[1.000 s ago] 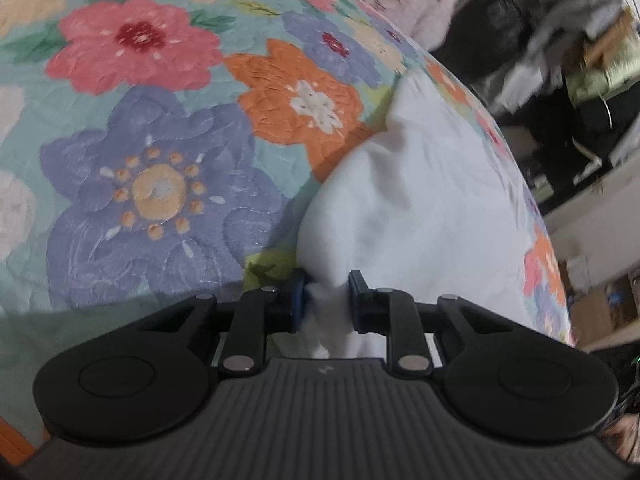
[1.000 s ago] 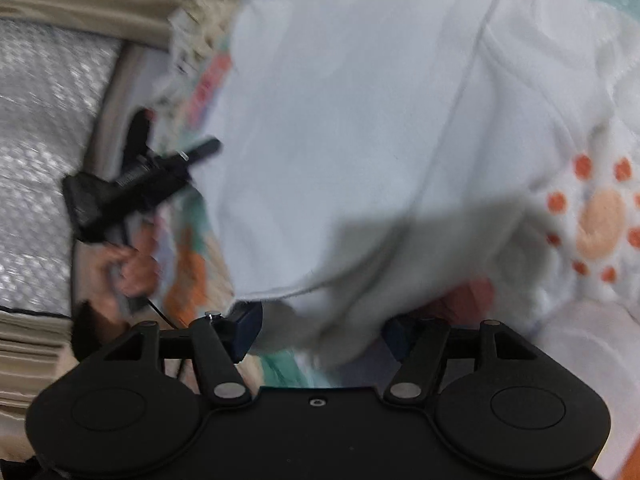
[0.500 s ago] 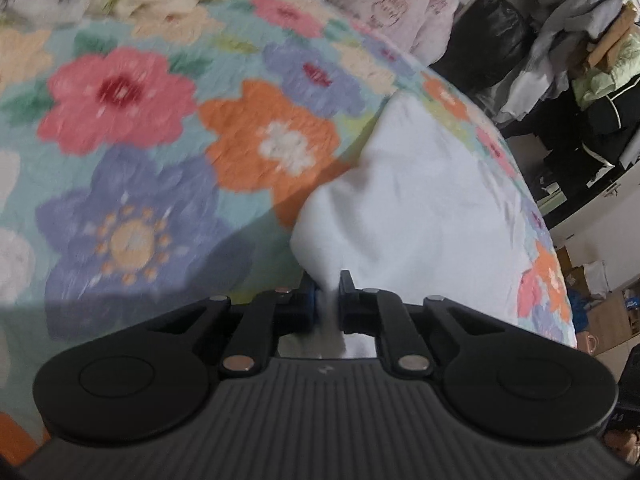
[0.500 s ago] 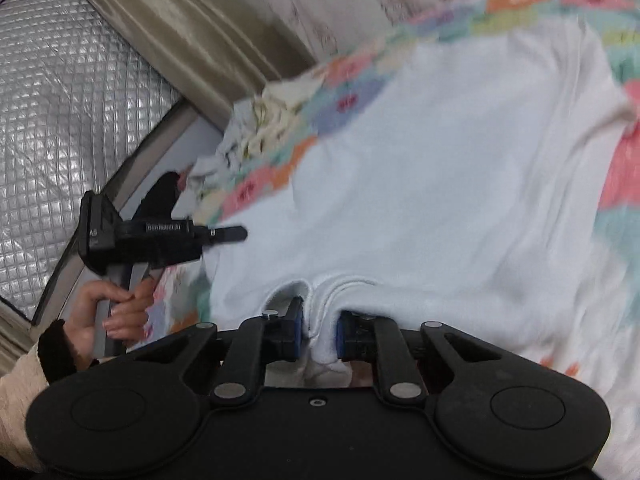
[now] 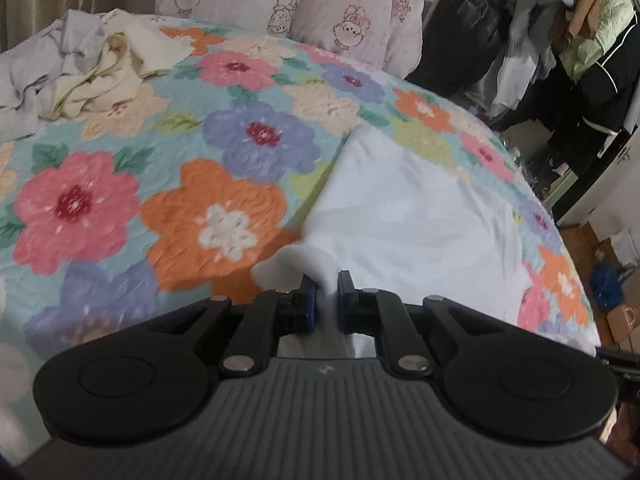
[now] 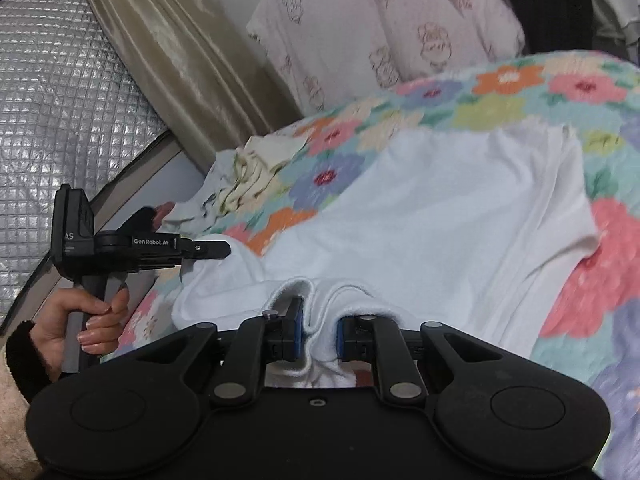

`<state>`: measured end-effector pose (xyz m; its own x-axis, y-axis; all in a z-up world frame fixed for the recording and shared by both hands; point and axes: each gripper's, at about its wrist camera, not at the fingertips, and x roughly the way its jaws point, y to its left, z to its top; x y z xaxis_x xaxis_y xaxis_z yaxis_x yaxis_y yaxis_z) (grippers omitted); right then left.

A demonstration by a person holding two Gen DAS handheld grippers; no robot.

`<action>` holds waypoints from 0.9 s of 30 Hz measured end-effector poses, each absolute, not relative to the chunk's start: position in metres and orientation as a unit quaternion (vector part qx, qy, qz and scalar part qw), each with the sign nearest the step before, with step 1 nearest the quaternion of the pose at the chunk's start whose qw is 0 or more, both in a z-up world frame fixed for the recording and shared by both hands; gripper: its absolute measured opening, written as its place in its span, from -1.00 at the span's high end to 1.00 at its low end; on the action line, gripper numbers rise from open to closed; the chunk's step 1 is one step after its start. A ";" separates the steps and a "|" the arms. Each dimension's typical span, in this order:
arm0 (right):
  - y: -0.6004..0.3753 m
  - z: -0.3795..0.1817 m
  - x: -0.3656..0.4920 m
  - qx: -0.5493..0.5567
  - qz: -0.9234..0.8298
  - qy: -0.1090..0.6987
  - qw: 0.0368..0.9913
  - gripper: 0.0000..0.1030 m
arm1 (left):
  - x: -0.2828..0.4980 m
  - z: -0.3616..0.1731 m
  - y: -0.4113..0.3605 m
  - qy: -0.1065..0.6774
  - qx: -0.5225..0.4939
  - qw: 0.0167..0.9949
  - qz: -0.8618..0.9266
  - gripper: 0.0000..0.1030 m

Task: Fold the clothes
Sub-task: 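Pinch the shirt edge with the left gripper while the right gripper pinches the hem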

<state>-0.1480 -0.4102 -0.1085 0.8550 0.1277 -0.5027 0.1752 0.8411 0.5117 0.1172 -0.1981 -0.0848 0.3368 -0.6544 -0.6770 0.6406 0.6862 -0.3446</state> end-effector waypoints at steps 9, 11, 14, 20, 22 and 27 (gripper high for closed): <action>-0.431 -0.125 -0.155 0.331 -0.017 0.257 0.908 0.65 | 0.117 -0.090 -0.216 0.431 -0.015 0.816 -0.386 0.82; -0.435 -0.121 -0.155 0.333 -0.017 0.250 0.909 0.65 | 0.117 -0.082 -0.220 0.423 -0.013 0.817 -0.391 0.82; -0.441 -0.111 -0.155 0.326 -0.016 0.242 0.914 0.65 | 0.119 -0.066 -0.231 0.412 -0.009 0.818 -0.401 0.82; -0.462 -0.102 -0.155 0.343 -0.030 0.212 0.915 0.65 | 0.132 -0.051 -0.270 0.410 0.002 0.817 -0.405 0.82; -0.474 -0.098 -0.153 0.352 -0.042 0.201 0.913 0.65 | 0.142 -0.045 -0.289 0.406 0.009 0.820 -0.404 0.82; -0.524 -0.108 -0.143 0.434 -0.097 0.157 0.882 0.64 | 0.183 -0.047 -0.356 0.421 -0.025 0.816 -0.395 0.81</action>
<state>-0.1429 -0.5243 -0.1082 0.9319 -0.0358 -0.3610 0.3080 0.6039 0.7351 0.1834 -0.3561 -0.0467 0.3325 -0.6658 -0.6680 0.6237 0.6865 -0.3738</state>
